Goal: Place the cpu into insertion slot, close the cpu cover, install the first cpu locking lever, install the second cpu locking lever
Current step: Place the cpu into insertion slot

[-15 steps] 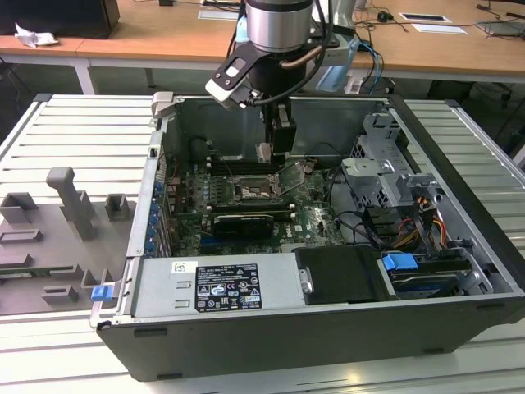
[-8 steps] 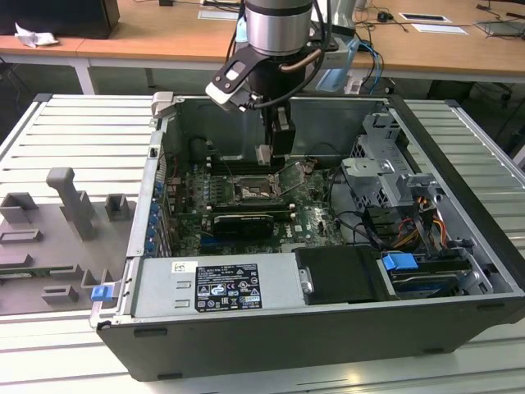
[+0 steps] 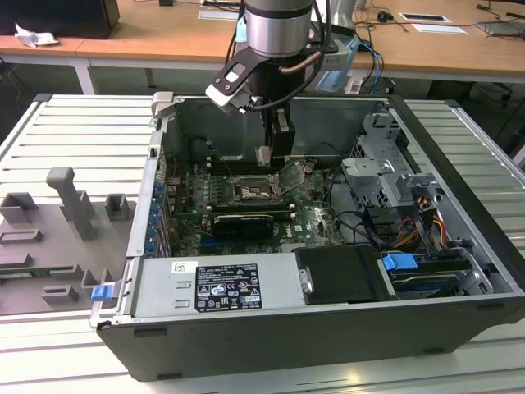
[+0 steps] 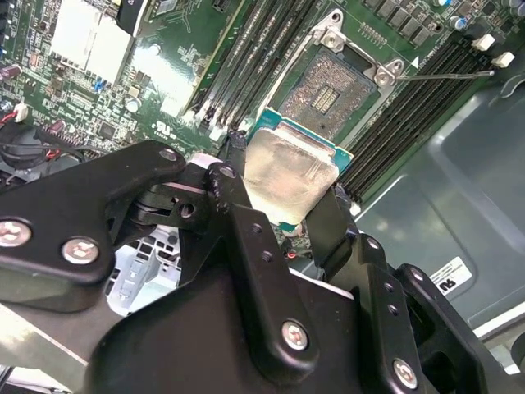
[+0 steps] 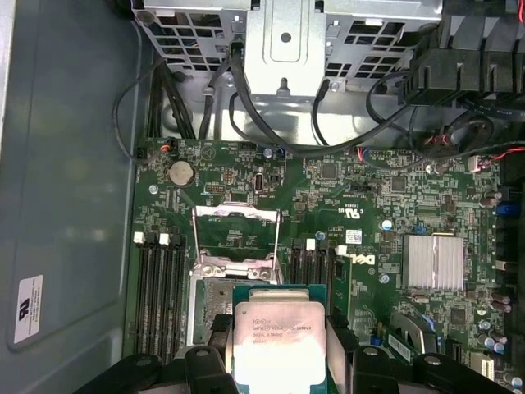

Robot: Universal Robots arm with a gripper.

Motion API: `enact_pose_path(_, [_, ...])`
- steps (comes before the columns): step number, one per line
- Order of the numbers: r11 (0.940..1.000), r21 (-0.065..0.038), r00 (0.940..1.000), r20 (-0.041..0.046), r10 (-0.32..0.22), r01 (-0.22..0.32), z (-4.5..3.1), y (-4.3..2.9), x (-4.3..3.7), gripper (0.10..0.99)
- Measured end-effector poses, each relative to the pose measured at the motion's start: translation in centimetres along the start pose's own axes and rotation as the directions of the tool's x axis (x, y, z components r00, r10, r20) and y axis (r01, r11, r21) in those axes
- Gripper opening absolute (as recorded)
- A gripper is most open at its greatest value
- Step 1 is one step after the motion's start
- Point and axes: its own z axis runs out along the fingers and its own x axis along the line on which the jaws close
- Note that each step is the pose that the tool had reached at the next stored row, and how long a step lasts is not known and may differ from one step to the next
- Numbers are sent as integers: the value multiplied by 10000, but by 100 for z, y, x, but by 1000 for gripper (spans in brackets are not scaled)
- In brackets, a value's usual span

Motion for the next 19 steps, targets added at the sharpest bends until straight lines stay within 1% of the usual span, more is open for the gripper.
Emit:
enact_pose_path(11, [10000,-1,10000,-1,0,0,33,-3,0,537])
enact_pose_path(17, [10000,3,10000,4,30,-30,115,-11,4,537])
enact_pose_path(19, [9997,0,9997,23,251,-251,141,-16,6,537])
